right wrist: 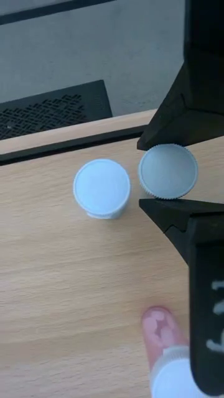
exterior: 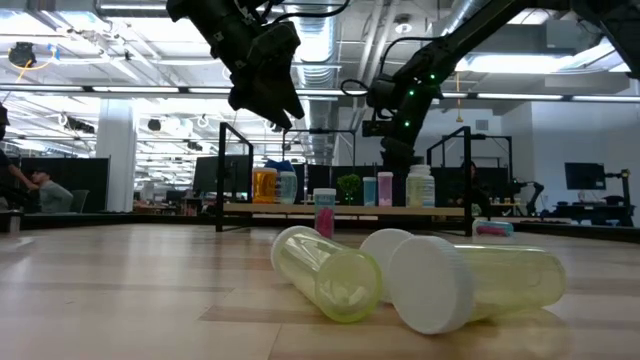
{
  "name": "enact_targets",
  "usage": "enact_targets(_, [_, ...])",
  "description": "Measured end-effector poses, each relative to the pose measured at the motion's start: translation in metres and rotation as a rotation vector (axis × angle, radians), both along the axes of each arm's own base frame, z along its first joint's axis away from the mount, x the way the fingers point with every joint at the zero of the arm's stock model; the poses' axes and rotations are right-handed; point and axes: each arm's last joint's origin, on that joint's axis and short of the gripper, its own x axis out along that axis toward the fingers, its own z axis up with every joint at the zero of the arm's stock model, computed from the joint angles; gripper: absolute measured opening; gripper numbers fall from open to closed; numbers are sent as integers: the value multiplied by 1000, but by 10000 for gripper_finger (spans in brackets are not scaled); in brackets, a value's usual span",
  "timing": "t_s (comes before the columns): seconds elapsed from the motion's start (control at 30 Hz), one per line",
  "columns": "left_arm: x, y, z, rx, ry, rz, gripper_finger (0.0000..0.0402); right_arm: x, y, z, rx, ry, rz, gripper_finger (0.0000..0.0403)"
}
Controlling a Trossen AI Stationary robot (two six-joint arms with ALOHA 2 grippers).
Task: Pick and place medicine bottles onto shelf by color
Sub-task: Put the blue pill bottle on the shelf
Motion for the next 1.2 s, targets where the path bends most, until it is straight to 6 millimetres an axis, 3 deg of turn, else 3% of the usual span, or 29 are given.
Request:
enact_targets(0.5, [0,0,0,2,0,1,232,0,1,0,16,-3,-24,154])
enact_targets(0.93, [0,0,0,3,0,3,232,2,3,-1,25,2,-25,198])
enact_targets(1.2, [0,0,0,3,0,3,232,2,7,15,56,28,-39,224])
